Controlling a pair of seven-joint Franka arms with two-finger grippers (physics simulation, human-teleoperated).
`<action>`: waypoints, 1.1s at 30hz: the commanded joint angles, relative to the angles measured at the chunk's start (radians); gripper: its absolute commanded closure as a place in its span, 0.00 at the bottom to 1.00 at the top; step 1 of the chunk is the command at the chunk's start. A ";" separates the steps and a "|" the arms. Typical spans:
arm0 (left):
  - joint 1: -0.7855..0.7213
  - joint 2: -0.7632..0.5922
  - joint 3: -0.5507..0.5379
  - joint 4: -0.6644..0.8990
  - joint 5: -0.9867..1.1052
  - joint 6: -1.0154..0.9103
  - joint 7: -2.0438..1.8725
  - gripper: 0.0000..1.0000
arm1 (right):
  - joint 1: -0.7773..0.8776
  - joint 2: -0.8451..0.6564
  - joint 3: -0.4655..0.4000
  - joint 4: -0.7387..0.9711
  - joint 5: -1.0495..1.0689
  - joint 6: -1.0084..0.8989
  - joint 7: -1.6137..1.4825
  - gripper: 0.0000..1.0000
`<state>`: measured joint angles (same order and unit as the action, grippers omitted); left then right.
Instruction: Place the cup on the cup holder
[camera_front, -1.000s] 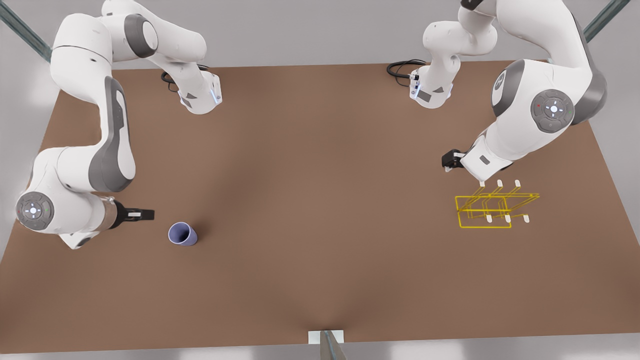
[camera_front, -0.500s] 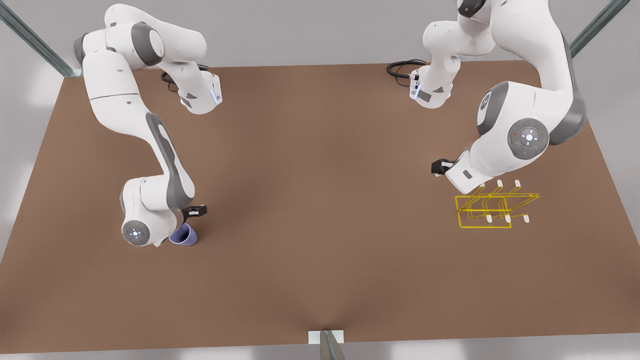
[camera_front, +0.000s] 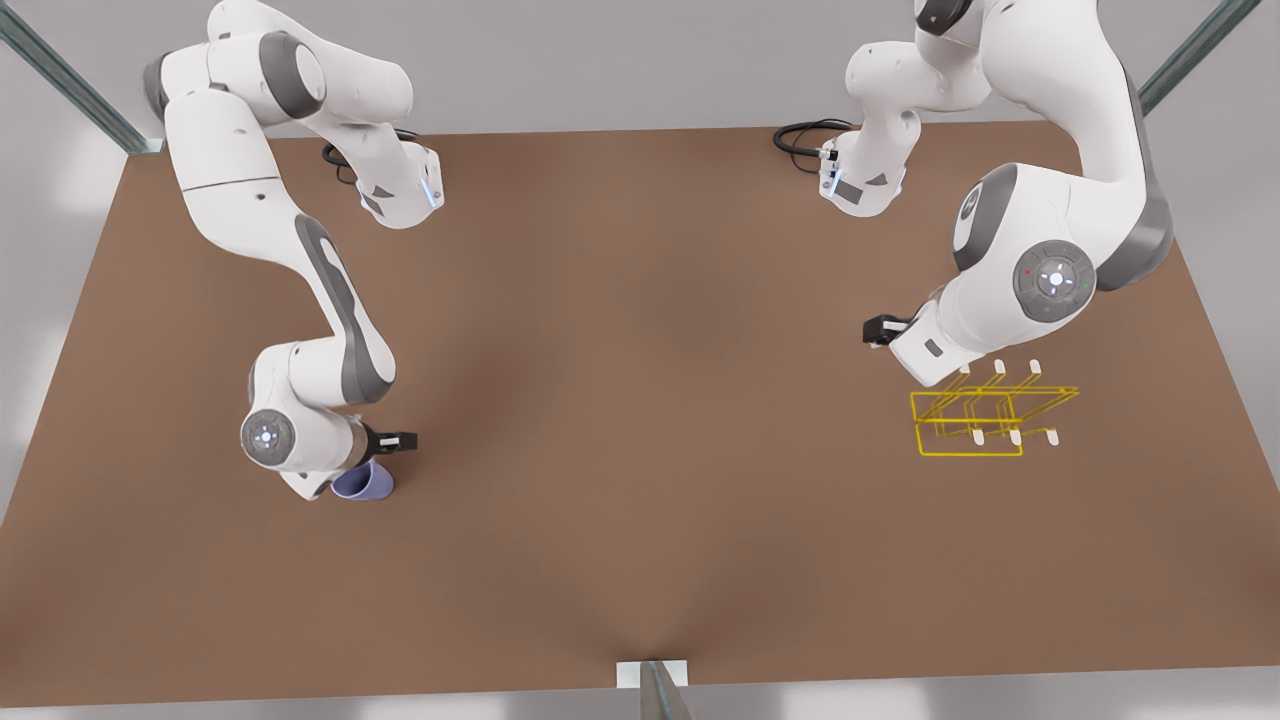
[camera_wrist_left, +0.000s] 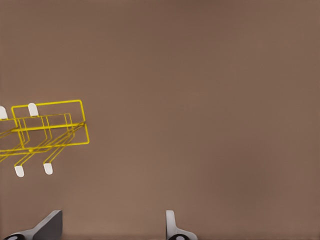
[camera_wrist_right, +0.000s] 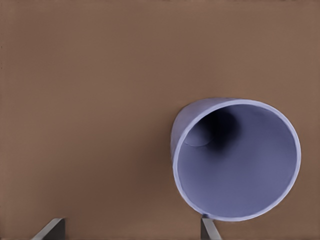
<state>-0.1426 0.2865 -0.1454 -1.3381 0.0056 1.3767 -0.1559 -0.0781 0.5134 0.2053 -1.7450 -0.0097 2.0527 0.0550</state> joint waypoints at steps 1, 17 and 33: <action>0.000 -0.001 0.000 0.000 0.001 -0.004 0.002 0.00 | -0.029 -0.009 0.029 0.001 0.004 -0.011 -0.007 0.00; 0.002 0.000 0.000 0.000 0.001 0.001 0.002 0.00 | -0.049 0.050 0.065 0.039 -0.108 0.109 -0.012 0.00; -0.009 0.000 0.000 0.000 0.002 -0.004 0.002 0.00 | -0.051 0.117 0.059 0.044 -0.154 0.115 -0.011 0.71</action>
<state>-0.1517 0.2878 -0.1458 -1.3381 0.0062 1.3743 -0.1540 -0.1292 0.6322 0.2636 -1.7022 -0.1275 2.1663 0.0329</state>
